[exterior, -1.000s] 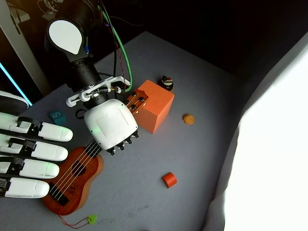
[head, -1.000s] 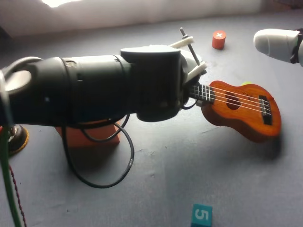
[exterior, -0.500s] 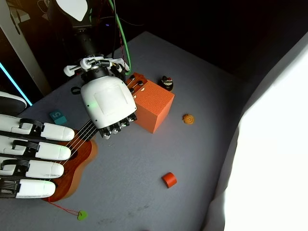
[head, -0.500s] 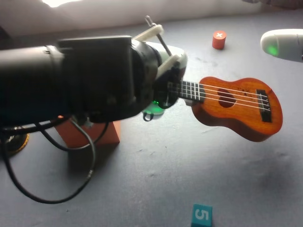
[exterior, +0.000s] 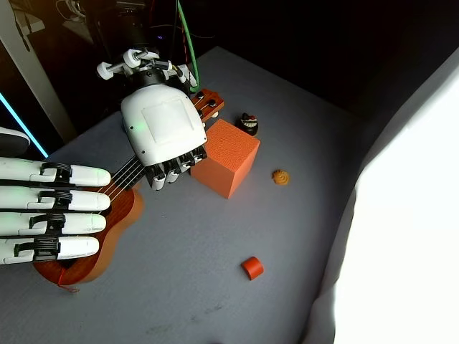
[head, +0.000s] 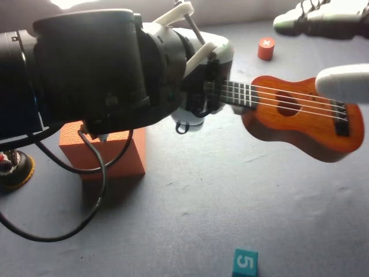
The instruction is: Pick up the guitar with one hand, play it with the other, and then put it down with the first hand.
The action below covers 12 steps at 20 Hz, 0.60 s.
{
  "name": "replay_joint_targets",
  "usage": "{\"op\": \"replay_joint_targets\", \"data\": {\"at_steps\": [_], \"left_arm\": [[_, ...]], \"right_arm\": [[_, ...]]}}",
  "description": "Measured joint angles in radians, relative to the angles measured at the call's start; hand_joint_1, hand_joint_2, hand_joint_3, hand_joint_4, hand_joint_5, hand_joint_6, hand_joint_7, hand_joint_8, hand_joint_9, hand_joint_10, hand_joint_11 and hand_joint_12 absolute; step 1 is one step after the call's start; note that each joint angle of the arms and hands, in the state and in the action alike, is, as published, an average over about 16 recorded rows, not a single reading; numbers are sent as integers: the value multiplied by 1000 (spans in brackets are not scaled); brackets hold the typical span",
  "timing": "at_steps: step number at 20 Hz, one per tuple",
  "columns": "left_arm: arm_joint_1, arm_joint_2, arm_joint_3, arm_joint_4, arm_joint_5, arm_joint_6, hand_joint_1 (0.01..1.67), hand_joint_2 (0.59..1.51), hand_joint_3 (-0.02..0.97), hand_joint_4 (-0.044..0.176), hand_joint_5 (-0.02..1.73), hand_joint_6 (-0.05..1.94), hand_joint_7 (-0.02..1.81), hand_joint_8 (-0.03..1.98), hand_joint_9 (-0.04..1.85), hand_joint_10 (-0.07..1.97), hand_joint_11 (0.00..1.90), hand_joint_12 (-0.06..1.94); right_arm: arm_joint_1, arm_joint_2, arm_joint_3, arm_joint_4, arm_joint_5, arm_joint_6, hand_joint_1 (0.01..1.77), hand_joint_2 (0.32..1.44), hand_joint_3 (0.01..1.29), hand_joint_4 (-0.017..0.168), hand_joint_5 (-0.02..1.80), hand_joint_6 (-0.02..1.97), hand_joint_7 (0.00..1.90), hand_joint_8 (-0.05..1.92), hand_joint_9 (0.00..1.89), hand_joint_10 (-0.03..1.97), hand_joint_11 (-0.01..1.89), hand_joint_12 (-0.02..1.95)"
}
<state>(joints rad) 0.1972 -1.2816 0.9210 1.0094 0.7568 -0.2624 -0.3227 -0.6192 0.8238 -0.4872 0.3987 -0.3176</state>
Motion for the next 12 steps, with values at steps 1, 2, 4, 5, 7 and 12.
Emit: {"op": "replay_joint_targets", "data": {"at_steps": [1, 2, 4, 5, 7, 12], "left_arm": [[-4, 3, -3, -2, -2, 3, 1520, 1072, -15, -4, 1247, 1888, 1298, 1966, 1413, 1924, 1481, 1929], [-7, 4, -6, -5, -4, 6, 1520, 1072, -15, -4, 1248, 1888, 1299, 1966, 1413, 1924, 1481, 1929], [-13, 7, -9, -8, -7, 12, 1521, 1073, -15, -4, 1248, 1887, 1301, 1966, 1414, 1924, 1482, 1929], [-15, 8, -10, -9, -9, 15, 1521, 1073, -15, -4, 1249, 1887, 1302, 1966, 1414, 1924, 1483, 1929], [-18, 9, -11, -9, -12, 18, 1521, 1073, -15, -5, 1251, 1887, 1304, 1966, 1416, 1924, 1483, 1929], [-19, 12, -10, -10, -17, 24, 1522, 1073, -15, -4, 1256, 1887, 1310, 1966, 1422, 1925, 1485, 1929]], "right_arm": [[0, 0, 1, -28, -2, 20, 86, 1371, 16, -2, 203, 37, 202, 16, 170, 25, 21, 439], [-1, 0, 3, -53, -5, 38, 84, 1371, 16, -2, 202, 37, 199, 15, 168, 25, 21, 431], [-3, 0, 5, -100, -10, 67, 76, 1371, 16, -2, 200, 38, 193, 16, 163, 26, 21, 412], [-5, 1, 6, -121, -13, 77, 72, 1371, 16, -2, 198, 38, 189, 15, 161, 26, 21, 399], [-11, 2, 6, -156, -19, 88, 66, 1369, 16, -2, 193, 38, 183, 15, 154, 26, 21, 367], [-33, 10, 6, -211, -30, 101, 51, 1364, 16, -2, 167, 38, 160, 15, 132, 25, 21, 257]]}}
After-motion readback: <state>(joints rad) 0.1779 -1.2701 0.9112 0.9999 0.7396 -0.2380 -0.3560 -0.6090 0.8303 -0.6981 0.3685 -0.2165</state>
